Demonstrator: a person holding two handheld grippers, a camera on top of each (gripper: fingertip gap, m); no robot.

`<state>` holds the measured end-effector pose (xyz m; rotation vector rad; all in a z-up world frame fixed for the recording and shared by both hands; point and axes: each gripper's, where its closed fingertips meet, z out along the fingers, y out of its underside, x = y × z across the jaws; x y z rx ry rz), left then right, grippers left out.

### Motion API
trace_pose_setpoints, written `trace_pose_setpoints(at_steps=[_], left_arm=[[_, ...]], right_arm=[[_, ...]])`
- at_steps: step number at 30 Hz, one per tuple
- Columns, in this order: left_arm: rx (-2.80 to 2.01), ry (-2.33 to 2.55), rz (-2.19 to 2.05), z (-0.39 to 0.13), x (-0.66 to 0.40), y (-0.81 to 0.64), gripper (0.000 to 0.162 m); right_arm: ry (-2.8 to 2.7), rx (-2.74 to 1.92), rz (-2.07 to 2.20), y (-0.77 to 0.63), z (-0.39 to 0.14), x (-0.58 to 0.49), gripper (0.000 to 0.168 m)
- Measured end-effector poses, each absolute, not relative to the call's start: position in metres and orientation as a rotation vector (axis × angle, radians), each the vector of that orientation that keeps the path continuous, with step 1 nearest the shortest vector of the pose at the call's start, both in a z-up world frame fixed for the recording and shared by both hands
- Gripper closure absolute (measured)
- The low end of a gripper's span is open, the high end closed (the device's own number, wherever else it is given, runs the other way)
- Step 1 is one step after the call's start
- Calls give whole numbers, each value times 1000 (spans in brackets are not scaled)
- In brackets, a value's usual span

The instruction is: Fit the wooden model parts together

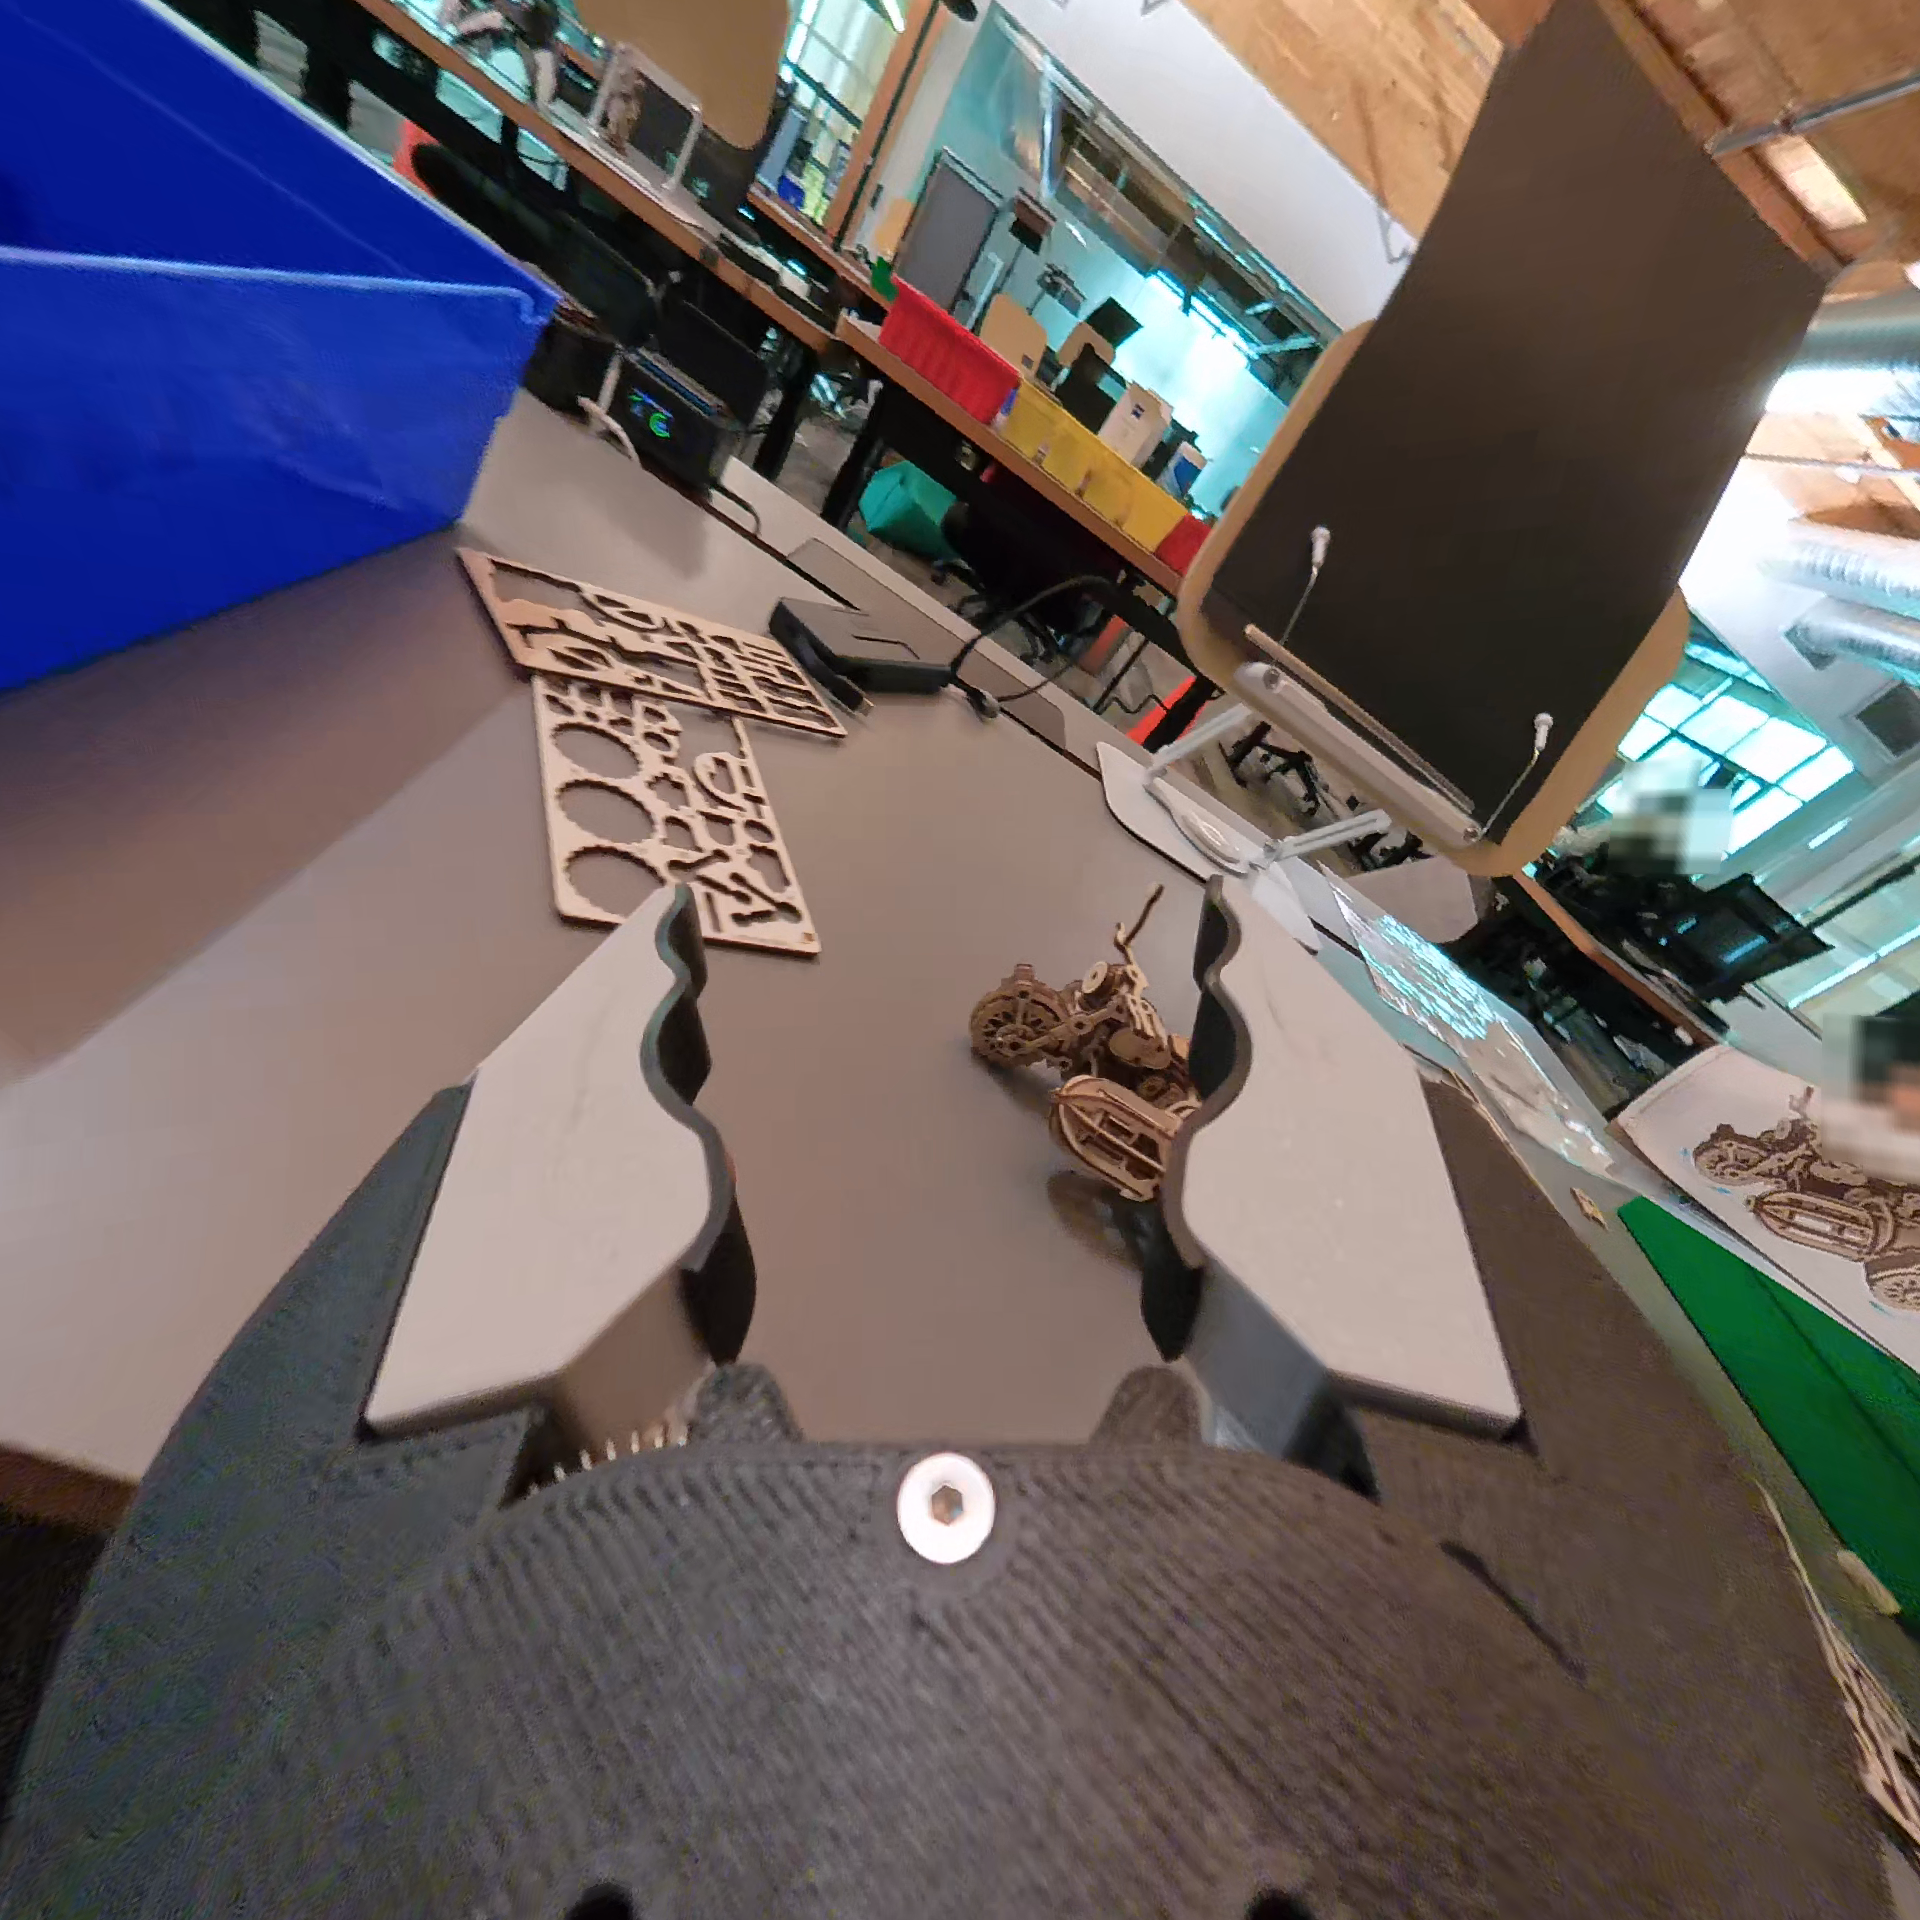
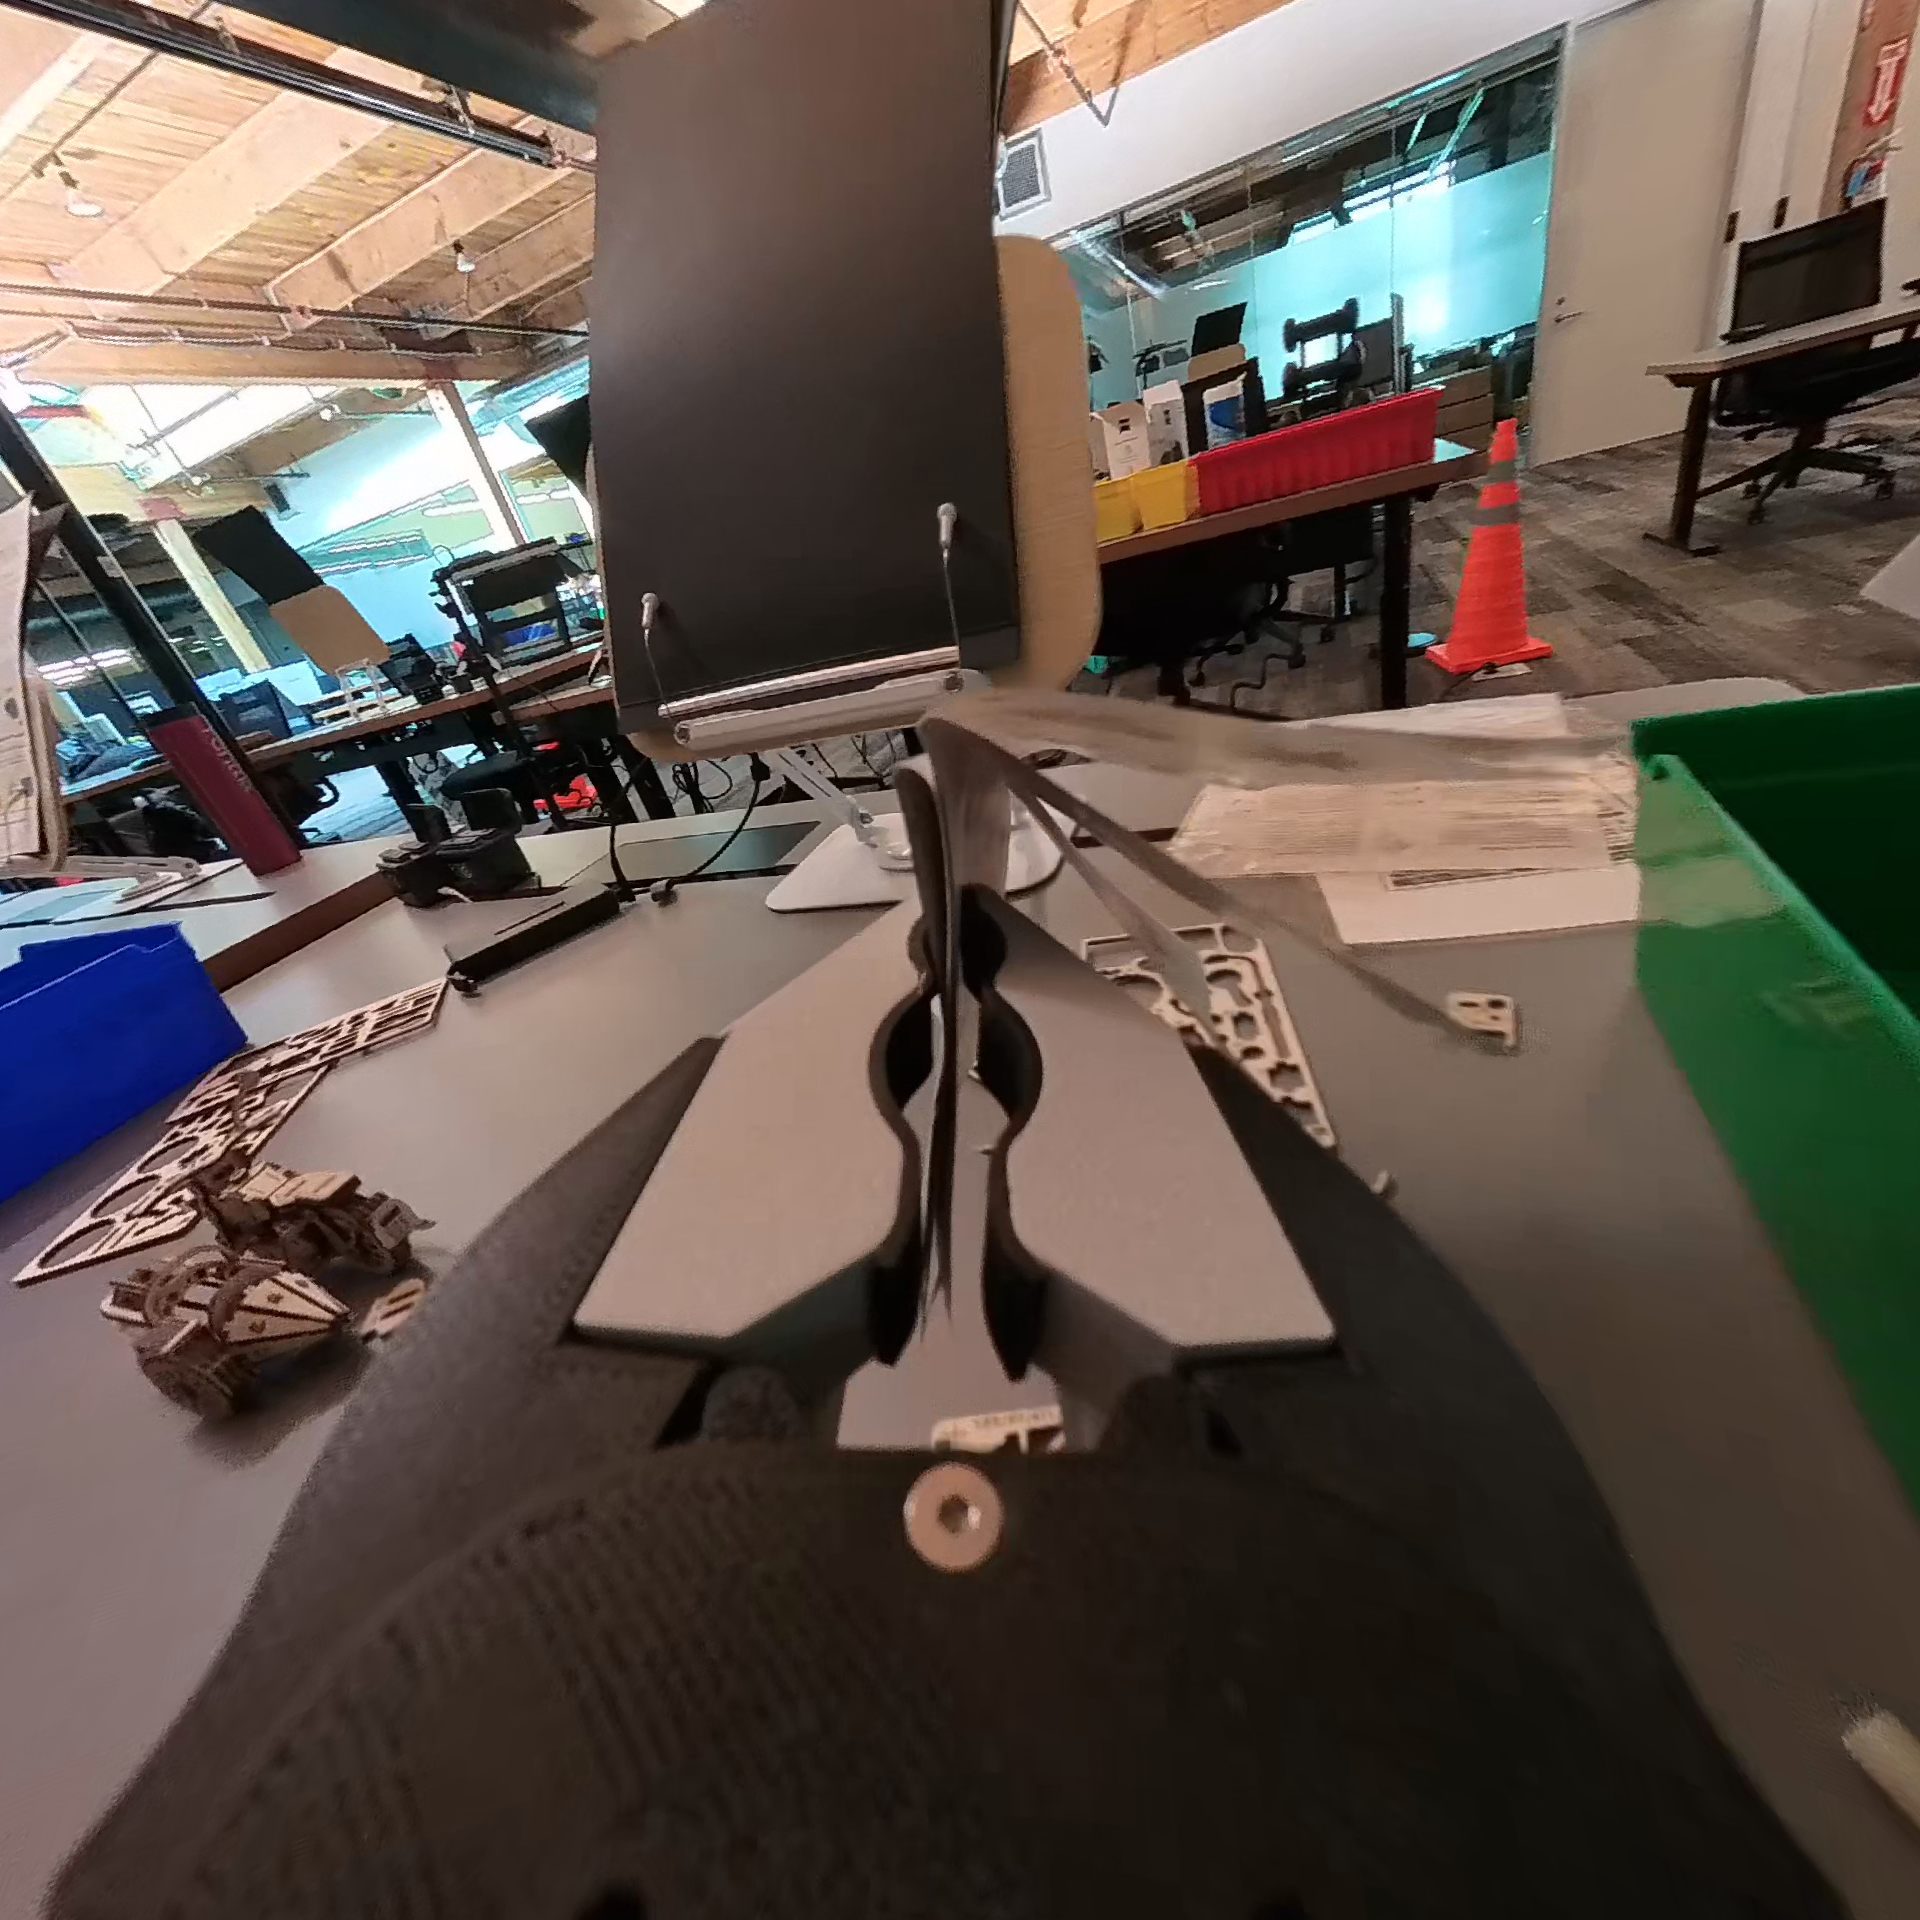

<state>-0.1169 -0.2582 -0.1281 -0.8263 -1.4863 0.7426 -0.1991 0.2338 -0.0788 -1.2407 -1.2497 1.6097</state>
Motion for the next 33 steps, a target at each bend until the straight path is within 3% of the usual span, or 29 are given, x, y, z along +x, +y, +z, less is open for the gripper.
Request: trace_pose_setpoints(at_steps=[21, 33], left_arm=[[-638, -1608, 880, -133, -29, -339, 66], [-259, -1452, 641, -114, -13, -368, 60]], right_arm=[[-1210, -1262, 1667, 191, -73, -252, 168], [-1184, -1276, 1727, 200, -68, -249, 168]])
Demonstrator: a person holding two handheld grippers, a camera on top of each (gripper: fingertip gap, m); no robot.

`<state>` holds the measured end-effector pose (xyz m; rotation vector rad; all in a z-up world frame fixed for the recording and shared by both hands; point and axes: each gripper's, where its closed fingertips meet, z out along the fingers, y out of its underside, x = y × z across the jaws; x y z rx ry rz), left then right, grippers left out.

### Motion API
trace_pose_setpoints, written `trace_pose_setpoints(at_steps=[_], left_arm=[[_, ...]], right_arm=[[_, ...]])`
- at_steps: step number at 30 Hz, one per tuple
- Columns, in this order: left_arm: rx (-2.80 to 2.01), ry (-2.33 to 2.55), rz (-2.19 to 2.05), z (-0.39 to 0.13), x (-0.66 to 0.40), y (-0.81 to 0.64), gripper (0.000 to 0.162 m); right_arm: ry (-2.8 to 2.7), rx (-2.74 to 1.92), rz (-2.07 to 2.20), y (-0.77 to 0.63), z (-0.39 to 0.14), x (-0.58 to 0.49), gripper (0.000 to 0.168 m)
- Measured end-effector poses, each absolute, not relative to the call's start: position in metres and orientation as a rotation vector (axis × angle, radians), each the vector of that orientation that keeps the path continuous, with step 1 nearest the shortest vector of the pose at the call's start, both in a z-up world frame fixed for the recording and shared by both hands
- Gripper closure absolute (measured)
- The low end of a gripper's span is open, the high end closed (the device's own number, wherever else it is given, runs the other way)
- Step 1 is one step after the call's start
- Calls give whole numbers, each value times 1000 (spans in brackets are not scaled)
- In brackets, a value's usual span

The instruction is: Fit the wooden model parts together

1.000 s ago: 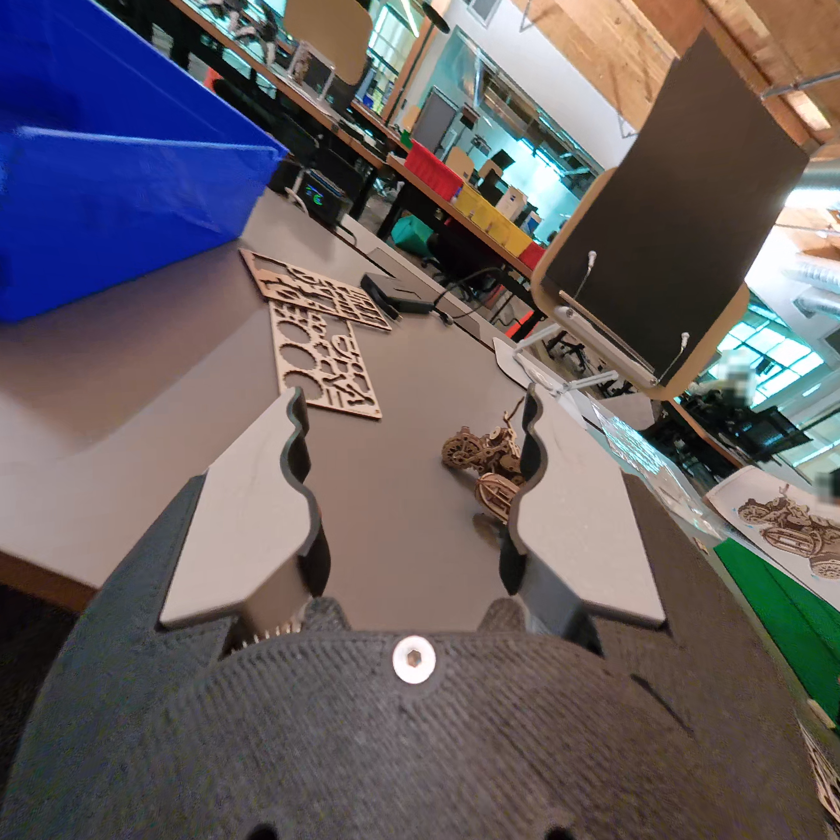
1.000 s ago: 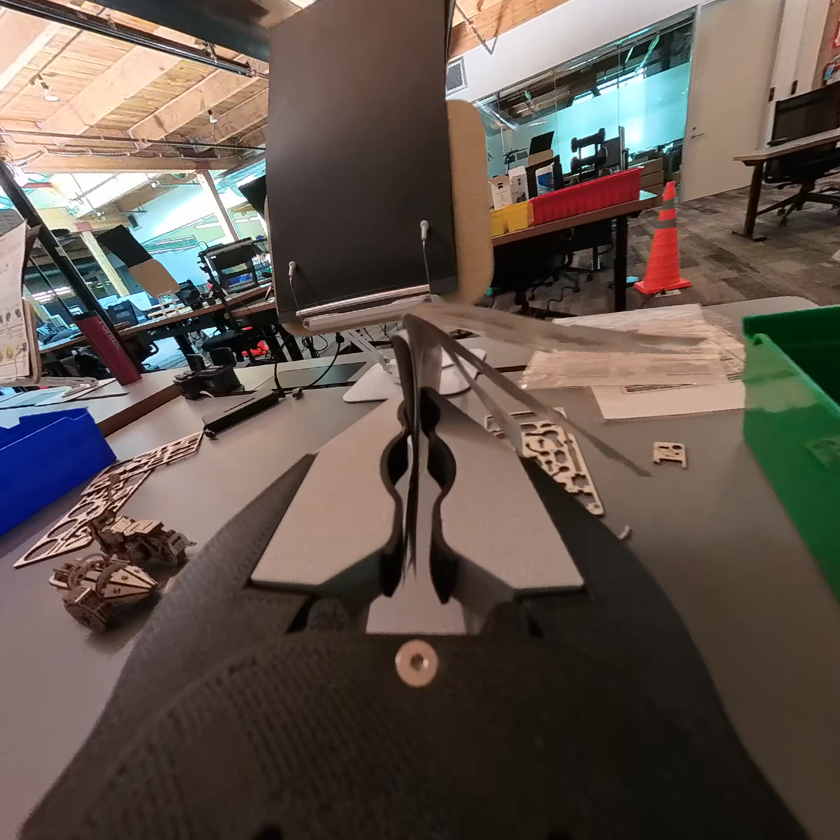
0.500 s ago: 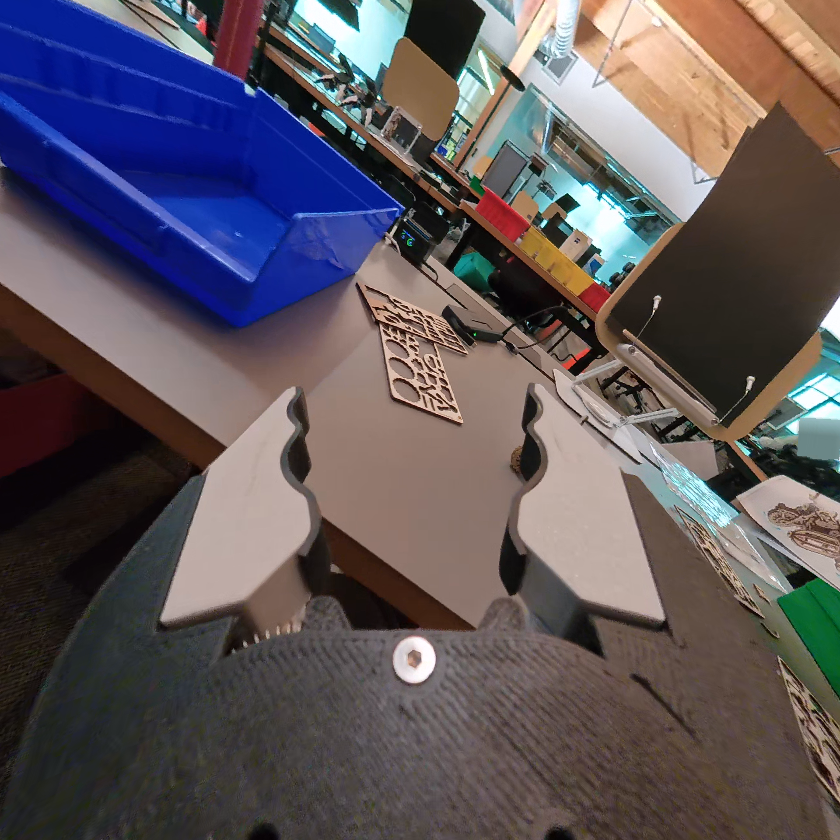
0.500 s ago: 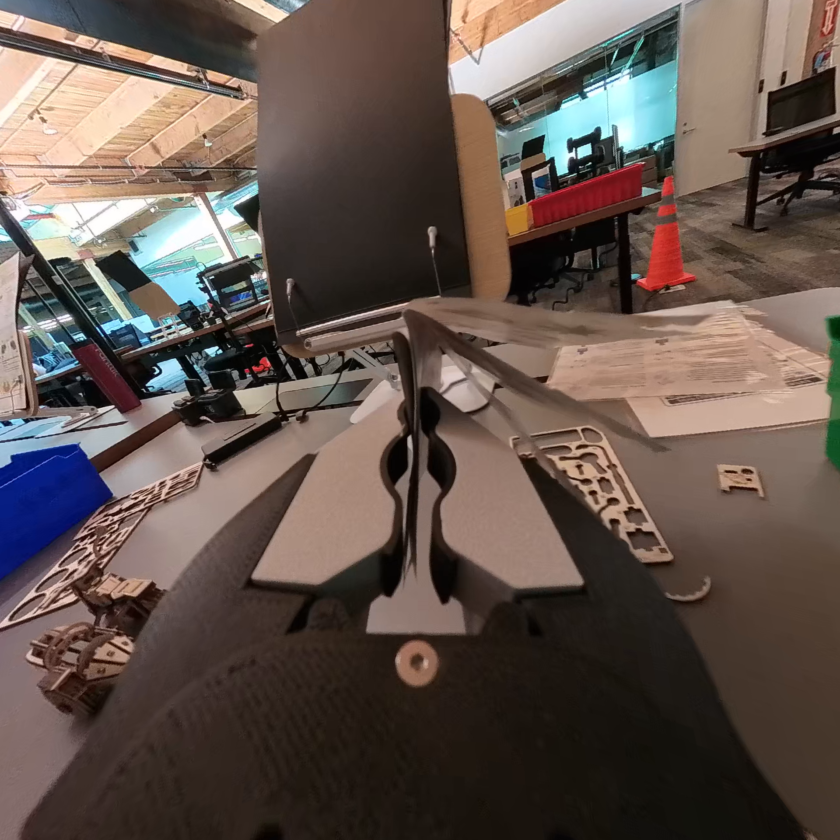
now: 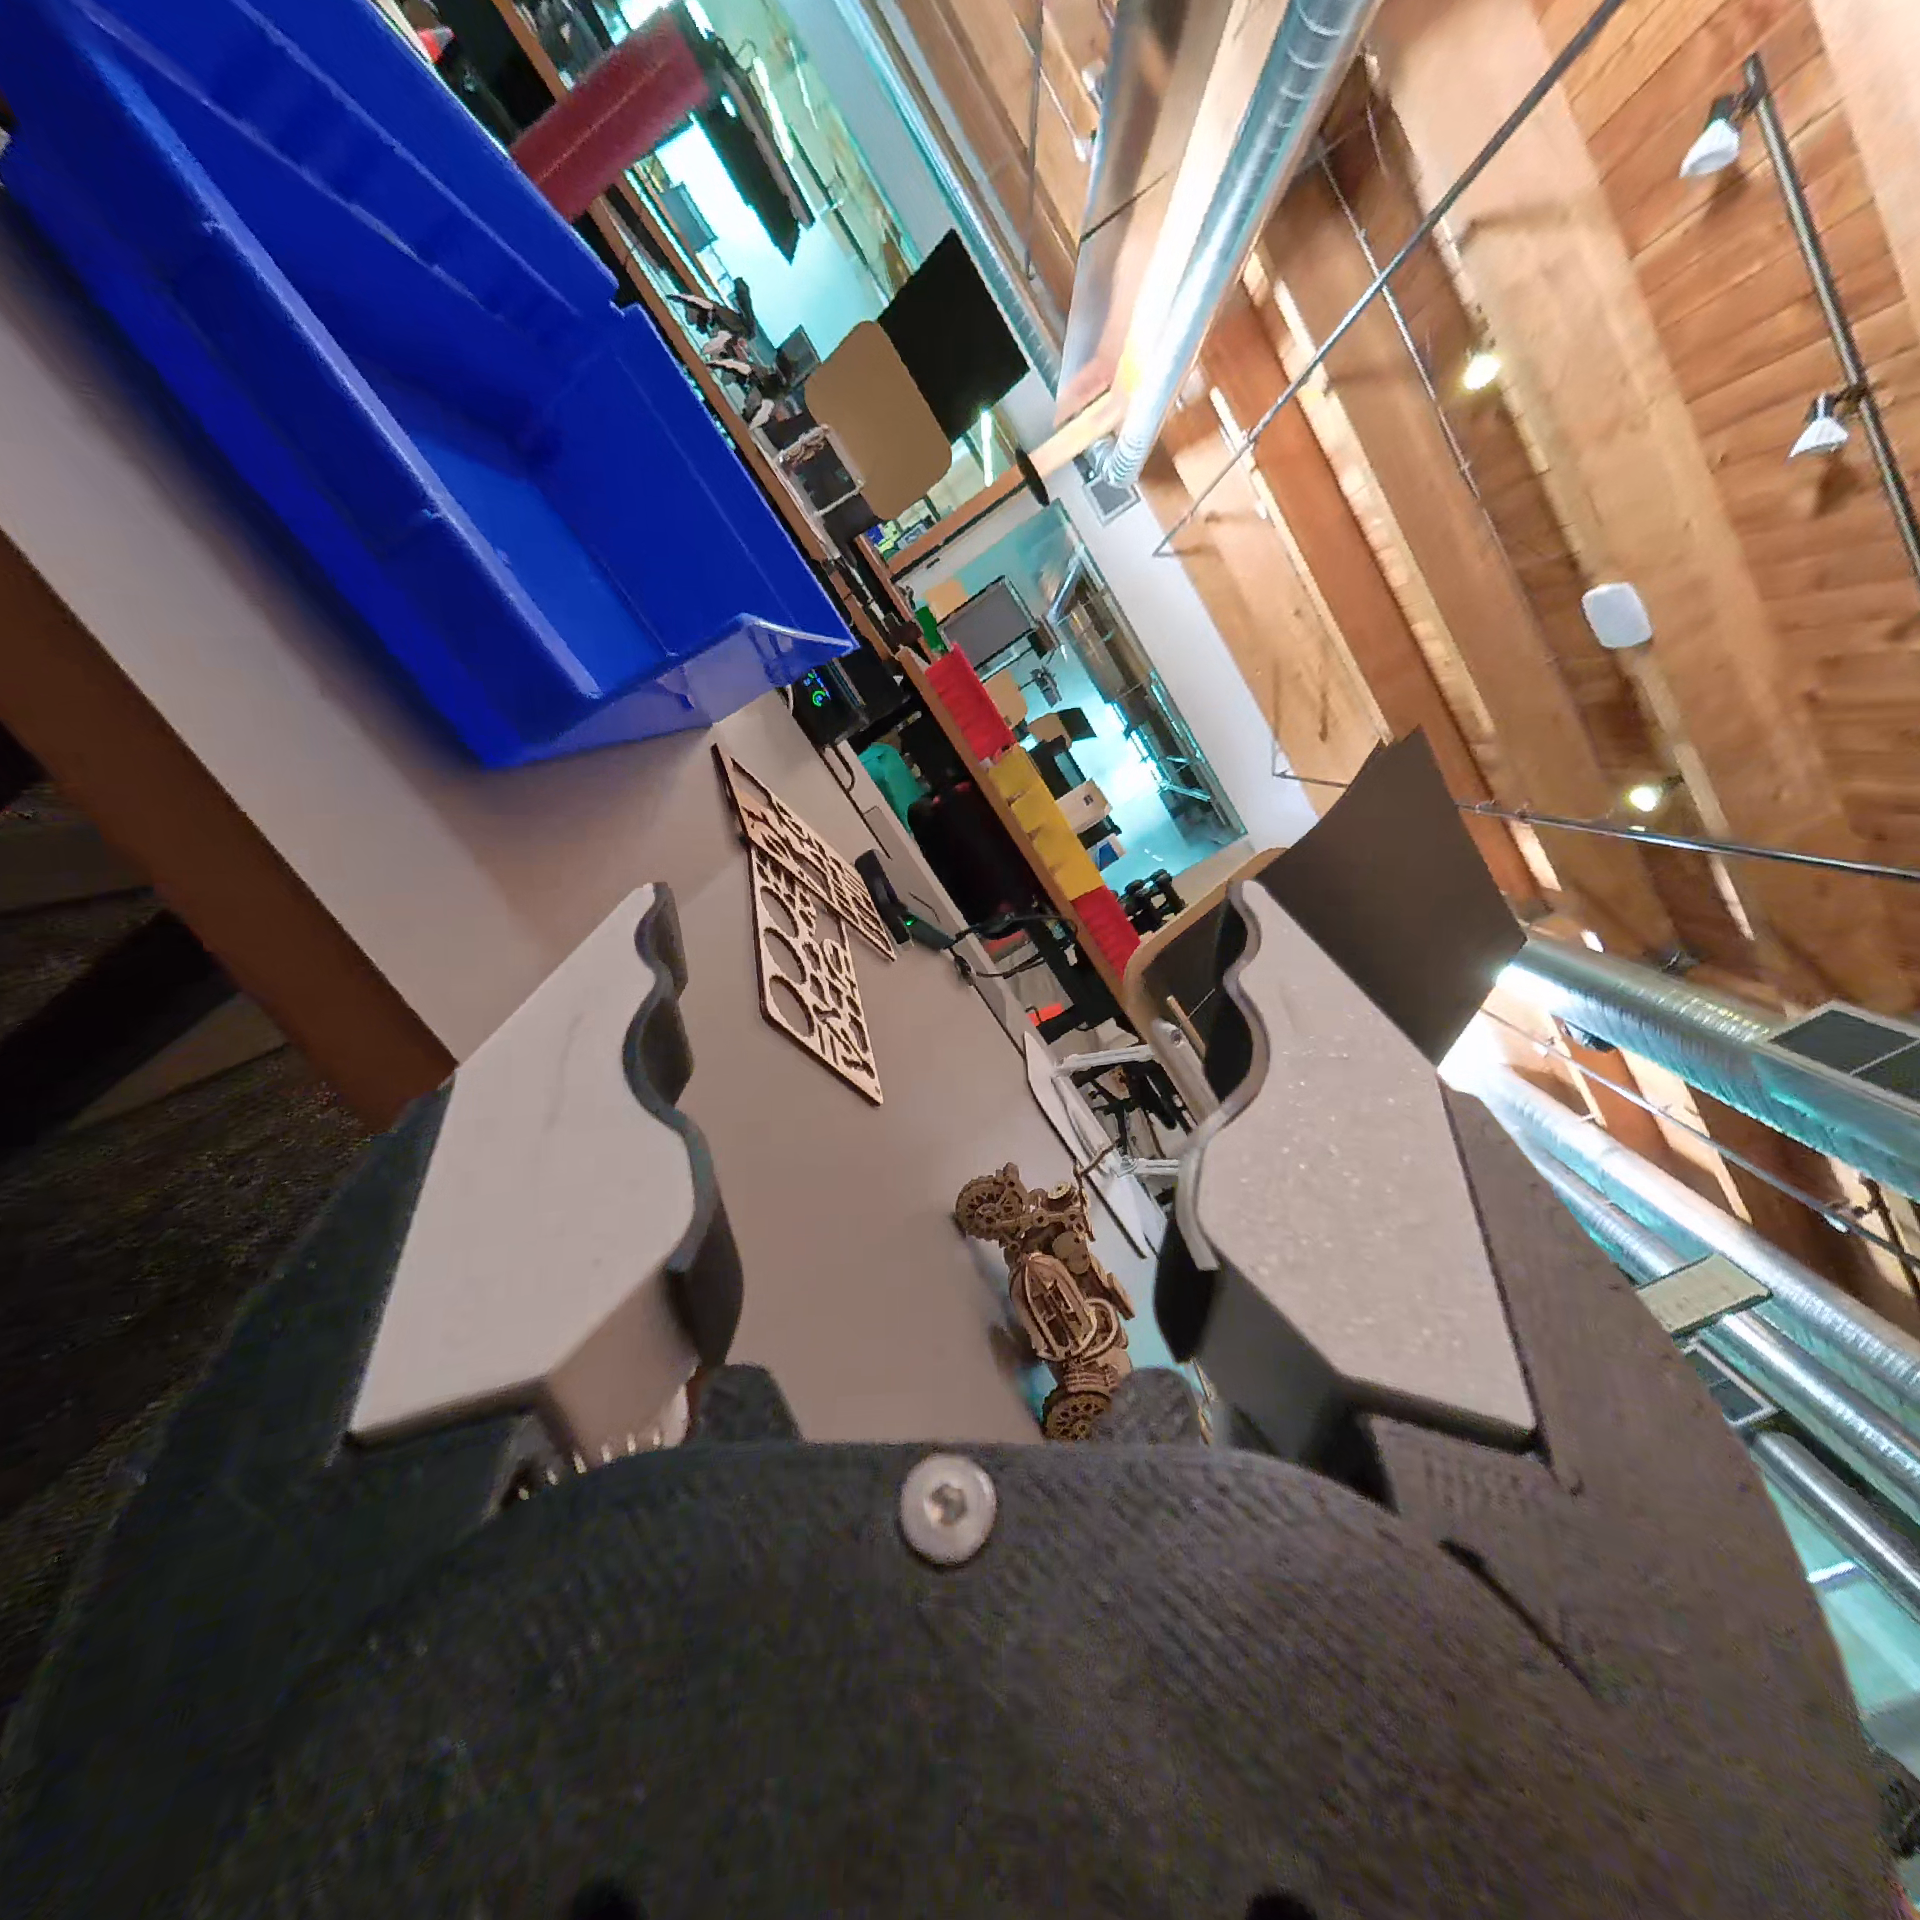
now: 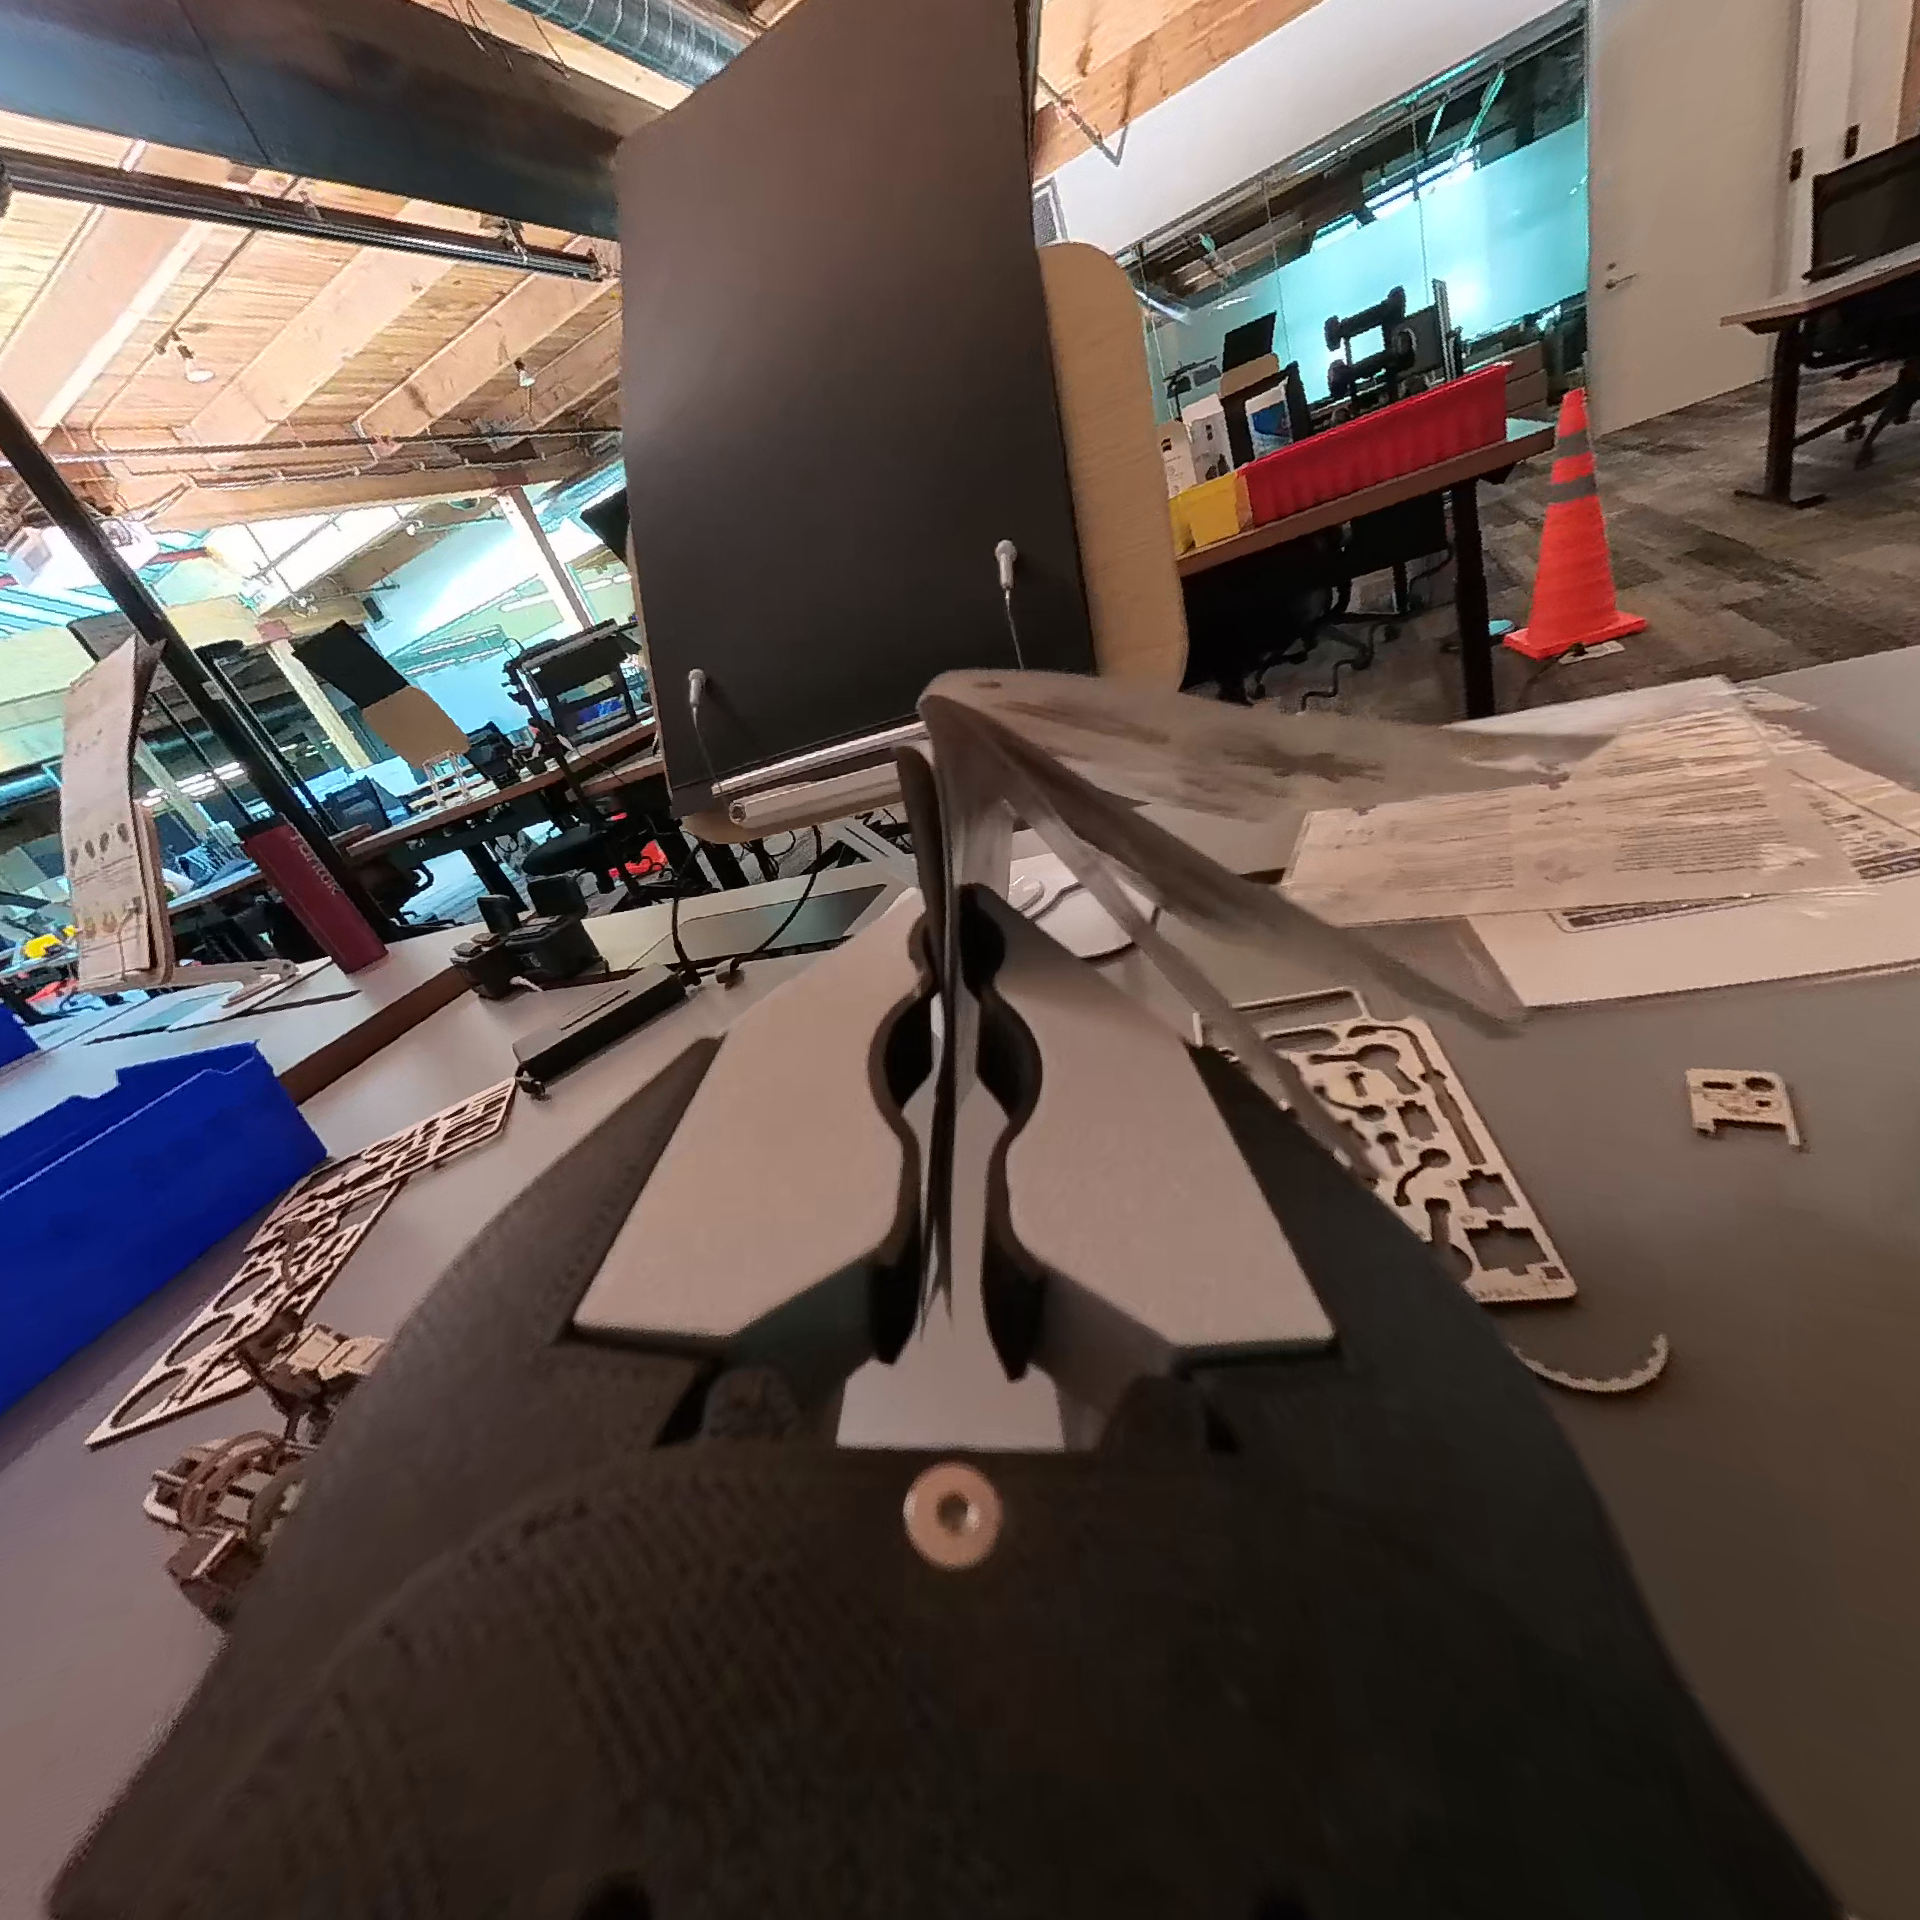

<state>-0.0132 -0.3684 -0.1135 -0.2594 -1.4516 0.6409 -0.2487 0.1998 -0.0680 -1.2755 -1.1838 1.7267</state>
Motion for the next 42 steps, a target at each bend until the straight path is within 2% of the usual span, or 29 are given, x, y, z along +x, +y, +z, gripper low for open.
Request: trace_pose_setpoints(at_steps=[42], left_arm=[[-467, -1480, 601, -123, -39, -332, 59]], right_arm=[[-1292, -1248, 1776, 176, -75, -244, 168]])
